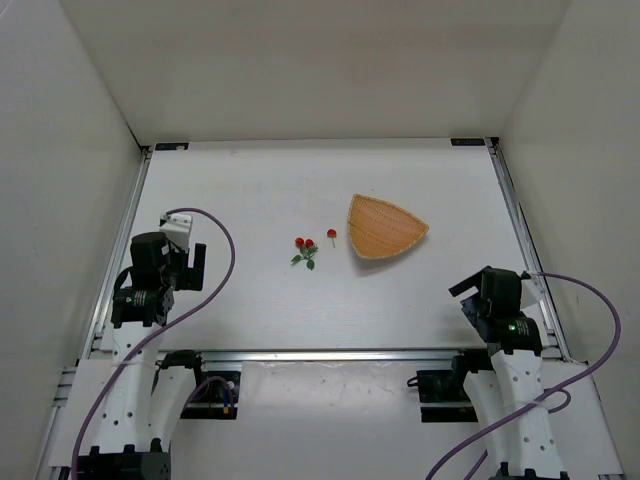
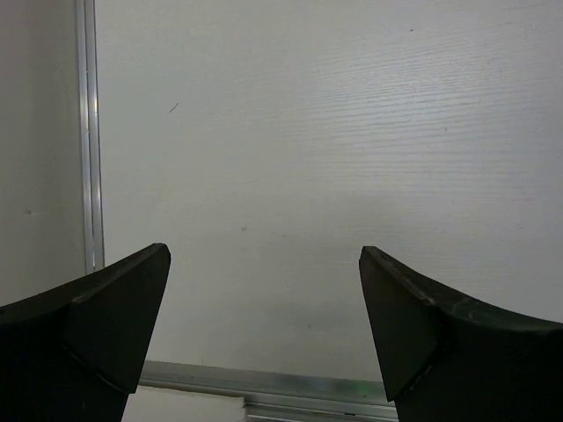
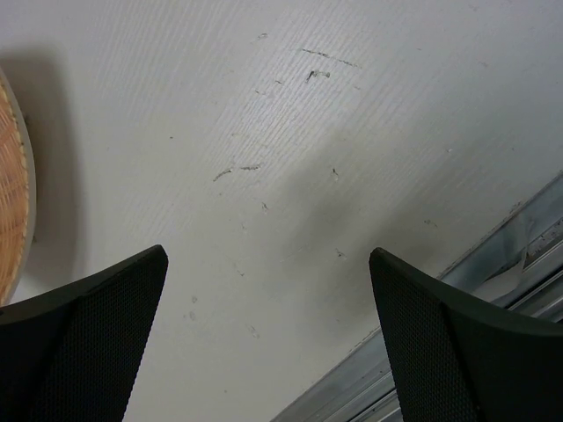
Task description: Place and organize the fake fruits in the fruit bowl
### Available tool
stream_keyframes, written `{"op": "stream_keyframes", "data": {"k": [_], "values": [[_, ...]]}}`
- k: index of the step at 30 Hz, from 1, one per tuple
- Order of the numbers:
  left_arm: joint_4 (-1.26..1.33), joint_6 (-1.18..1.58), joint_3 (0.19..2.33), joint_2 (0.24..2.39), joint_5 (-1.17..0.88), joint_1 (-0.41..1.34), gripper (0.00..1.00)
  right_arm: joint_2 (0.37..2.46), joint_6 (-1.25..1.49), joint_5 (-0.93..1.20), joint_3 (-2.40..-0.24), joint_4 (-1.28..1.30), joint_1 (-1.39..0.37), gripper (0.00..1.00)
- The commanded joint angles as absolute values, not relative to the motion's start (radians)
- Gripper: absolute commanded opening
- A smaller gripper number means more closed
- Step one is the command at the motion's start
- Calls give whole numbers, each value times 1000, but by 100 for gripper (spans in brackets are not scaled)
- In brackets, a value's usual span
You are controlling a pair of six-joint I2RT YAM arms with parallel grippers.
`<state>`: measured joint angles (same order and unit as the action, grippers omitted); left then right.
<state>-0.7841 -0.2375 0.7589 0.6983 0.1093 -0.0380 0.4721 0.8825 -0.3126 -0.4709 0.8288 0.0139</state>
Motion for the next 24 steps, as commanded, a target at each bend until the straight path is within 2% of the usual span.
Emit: {"op": "stream_keyframes", "data": {"k": [1, 3, 5, 9, 11, 13, 14, 17, 20, 24], "values": [[-773, -229, 750, 693, 117, -44, 100, 480, 868, -331, -506, 833, 15, 100], [-773, -259, 750, 693, 117, -44, 100, 491, 859, -331, -506, 824, 15, 100], [-802, -417, 750, 693, 19, -44, 100, 503, 850, -331, -506, 815, 15, 100], [-802, -485, 830, 767, -104, -44, 100, 549, 821, -322, -543, 805, 15, 100], [-822, -485, 936, 904, -143, 1, 100, 566, 795, -289, -552, 773, 15, 100], [-842, -471, 1024, 1032, -97, 75, 100, 604, 744, -256, -561, 726, 15, 100], [-854, -471, 1117, 1157, -45, 154, 100, 617, 726, -243, -571, 712, 5, 100], [-854, -424, 1260, 1348, -9, 301, 100, 682, 675, -233, -603, 693, -18, 100], [-854, -381, 1337, 1510, -58, 429, 100, 759, 666, -233, -641, 693, -54, 100], [-854, -290, 1411, 1701, -156, 491, 100, 837, 666, -259, -670, 693, -127, 100]]}}
